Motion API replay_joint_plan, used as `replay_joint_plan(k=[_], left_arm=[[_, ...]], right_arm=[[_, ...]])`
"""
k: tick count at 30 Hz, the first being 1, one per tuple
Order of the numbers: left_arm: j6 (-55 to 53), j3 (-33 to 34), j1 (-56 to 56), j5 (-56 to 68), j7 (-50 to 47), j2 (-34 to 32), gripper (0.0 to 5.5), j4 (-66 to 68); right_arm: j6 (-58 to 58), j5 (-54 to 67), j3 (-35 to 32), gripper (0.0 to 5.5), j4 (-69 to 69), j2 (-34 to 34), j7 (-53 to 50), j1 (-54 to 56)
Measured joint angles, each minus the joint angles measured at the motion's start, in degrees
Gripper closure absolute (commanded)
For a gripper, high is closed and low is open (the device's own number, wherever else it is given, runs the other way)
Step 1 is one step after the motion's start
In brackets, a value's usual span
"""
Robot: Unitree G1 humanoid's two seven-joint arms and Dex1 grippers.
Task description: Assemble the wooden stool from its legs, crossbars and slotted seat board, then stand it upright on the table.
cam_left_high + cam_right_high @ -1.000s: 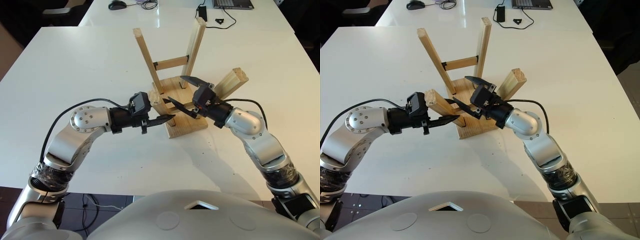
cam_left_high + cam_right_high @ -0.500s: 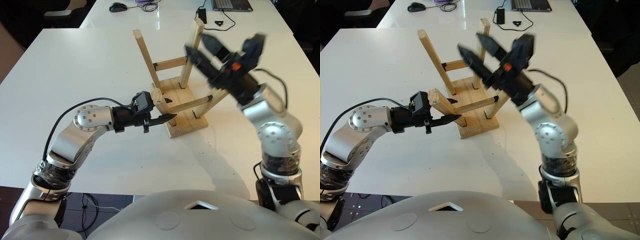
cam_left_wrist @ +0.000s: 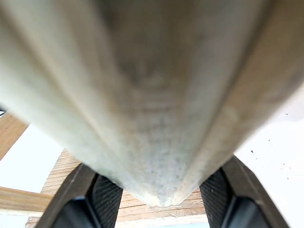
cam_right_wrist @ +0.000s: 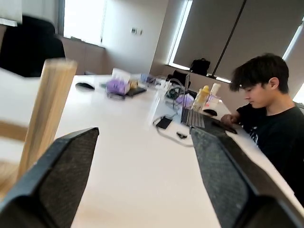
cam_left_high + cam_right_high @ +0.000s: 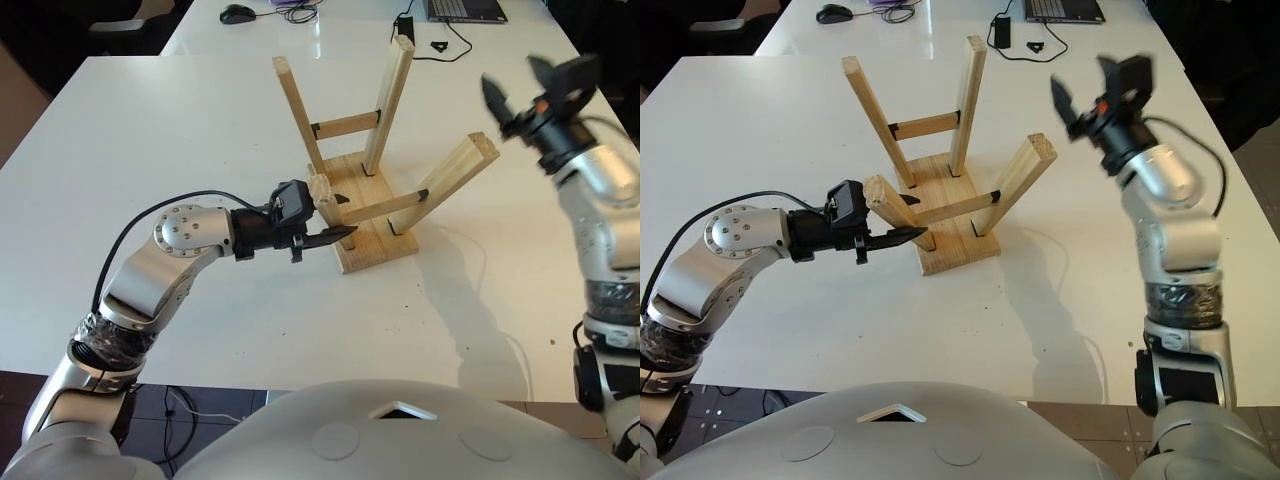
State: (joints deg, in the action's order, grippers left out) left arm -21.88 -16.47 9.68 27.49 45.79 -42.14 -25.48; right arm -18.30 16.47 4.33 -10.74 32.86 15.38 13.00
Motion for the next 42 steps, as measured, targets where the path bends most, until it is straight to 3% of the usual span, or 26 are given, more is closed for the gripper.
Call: replay_joint_plan(k=[2, 12, 22, 23, 27, 32, 42], left_arm=[[-0.07, 0.08, 0.12, 0.03, 0.05, -0.12, 3.47, 0.33], [-0.13, 0.71, 1.19, 0.29, -0.03, -0.04, 3.47, 1.04], [-4.38, 0.94, 0.86, 0.49, -2.78, 0.76, 3.47, -1.51], [-5.56, 1.30, 0.70, 0.86, -3.28, 1.03, 3.10, -2.40], [-10.93, 2.52, -1.52, 3.02, -3.92, 1.53, 2.62, -4.22], [-15.02, 3.40, -1.10, 5.25, -5.46, 4.09, 2.62, -7.61], [-13.97, -3.64, -1.44, 2.25, -3.13, 7.76, 2.62, -7.30]], right_arm=[[-0.82, -1.50, 5.14, 1.96, -3.50, -3.31, 0.28, -2.22], [-9.11, -6.35, 5.25, 1.96, -6.63, -8.46, -4.65, -1.07], [-5.56, -9.13, 5.47, 1.96, -0.69, -7.38, 1.36, -1.00], [-4.12, -9.62, 5.27, 1.96, 0.57, -7.09, 2.49, -0.91], [-0.12, -10.26, 4.17, 1.96, 5.07, -5.96, 5.65, -0.70], [0.72, -10.36, 1.90, 1.96, 7.55, -5.60, 7.00, -0.10], [6.76, -15.03, 2.05, 1.96, 17.31, -2.58, 11.74, 6.04]])
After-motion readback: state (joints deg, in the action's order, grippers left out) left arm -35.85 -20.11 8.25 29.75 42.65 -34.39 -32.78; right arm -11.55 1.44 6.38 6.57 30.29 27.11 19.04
